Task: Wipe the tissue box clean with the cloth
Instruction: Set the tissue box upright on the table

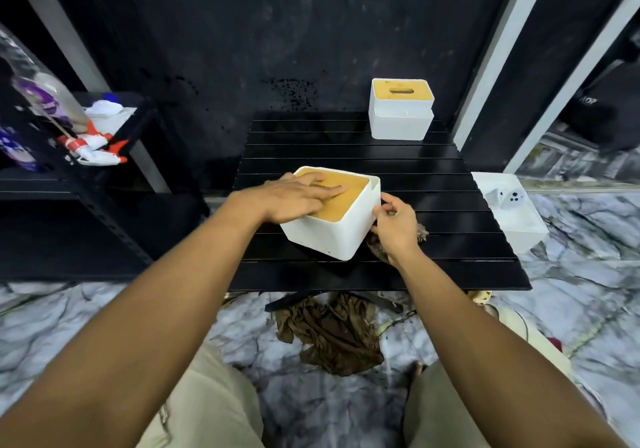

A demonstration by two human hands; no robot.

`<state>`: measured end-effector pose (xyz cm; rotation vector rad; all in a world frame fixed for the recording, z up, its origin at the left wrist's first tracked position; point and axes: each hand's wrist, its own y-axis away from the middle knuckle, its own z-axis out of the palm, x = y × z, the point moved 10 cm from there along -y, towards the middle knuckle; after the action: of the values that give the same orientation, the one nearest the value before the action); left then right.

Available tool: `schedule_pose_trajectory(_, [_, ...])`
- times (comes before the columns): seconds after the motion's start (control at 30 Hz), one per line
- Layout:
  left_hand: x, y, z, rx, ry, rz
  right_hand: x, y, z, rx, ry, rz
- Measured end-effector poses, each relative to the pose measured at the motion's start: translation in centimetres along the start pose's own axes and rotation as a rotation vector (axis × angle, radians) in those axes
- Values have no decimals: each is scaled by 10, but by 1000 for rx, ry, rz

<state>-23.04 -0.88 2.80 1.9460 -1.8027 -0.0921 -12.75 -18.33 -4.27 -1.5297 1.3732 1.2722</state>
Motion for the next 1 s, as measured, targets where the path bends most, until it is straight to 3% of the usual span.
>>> schedule_pose_trajectory(0.1, [1,-3,3,-66,-187,27,-7,6,2,-89,150,-67])
schedule_pose_trajectory(0.2, [3,-3,8,-66,-321,33,-18,18,2,-133,332,-257])
schedule_pose_trajectory(0.27, [2,-2,9,-63,-337,39,-15,22,1,-85,564,-382])
schedule_pose_trajectory(0.33, [2,0,7,-57,-357,60,7,23,3,-133,849,-384])
schedule_pose_trajectory(0.43, [1,1,1,37,-360,62,32,28,1,-199,1079,-417])
schedule_pose_trajectory(0.6, [13,2,-3,215,-530,-16,18,42,3,-53,1165,-556])
schedule_pose_trajectory(0.7, [13,-1,-15,289,-463,-80,10,43,-6,-9,985,-525])
schedule_pose_trajectory(0.83, [-16,-3,-17,330,-271,-26,0,64,-39,181,206,-289])
schedule_pose_trajectory(1.0, [-20,-13,17,327,-97,21,-13,106,39,-28,-125,-135])
